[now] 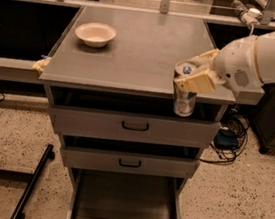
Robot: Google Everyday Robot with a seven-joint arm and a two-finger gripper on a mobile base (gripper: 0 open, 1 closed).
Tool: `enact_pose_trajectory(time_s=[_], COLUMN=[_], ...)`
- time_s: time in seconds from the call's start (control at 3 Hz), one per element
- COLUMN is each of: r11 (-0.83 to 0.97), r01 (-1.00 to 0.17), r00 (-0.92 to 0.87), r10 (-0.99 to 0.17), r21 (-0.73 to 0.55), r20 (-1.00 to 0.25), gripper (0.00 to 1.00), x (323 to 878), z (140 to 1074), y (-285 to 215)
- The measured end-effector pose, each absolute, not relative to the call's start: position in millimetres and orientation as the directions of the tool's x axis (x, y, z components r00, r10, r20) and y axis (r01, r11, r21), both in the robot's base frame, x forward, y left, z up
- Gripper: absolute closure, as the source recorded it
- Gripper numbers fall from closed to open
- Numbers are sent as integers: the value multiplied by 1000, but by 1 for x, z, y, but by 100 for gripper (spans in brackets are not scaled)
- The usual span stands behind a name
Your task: Pick redbull can from bottom drawer and place on counter
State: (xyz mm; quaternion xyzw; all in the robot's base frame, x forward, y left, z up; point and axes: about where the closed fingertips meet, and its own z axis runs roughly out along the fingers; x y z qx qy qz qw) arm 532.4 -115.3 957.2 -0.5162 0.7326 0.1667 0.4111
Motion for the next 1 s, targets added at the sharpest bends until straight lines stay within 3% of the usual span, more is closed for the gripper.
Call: enact_pose_trajectory(time_s=[1.0], r11=[469], r01=[-847], r00=[-81], r10=[-582], r21=[-252], r20=[-809], gripper=[100], x=[693], z=[1003], y=[-121])
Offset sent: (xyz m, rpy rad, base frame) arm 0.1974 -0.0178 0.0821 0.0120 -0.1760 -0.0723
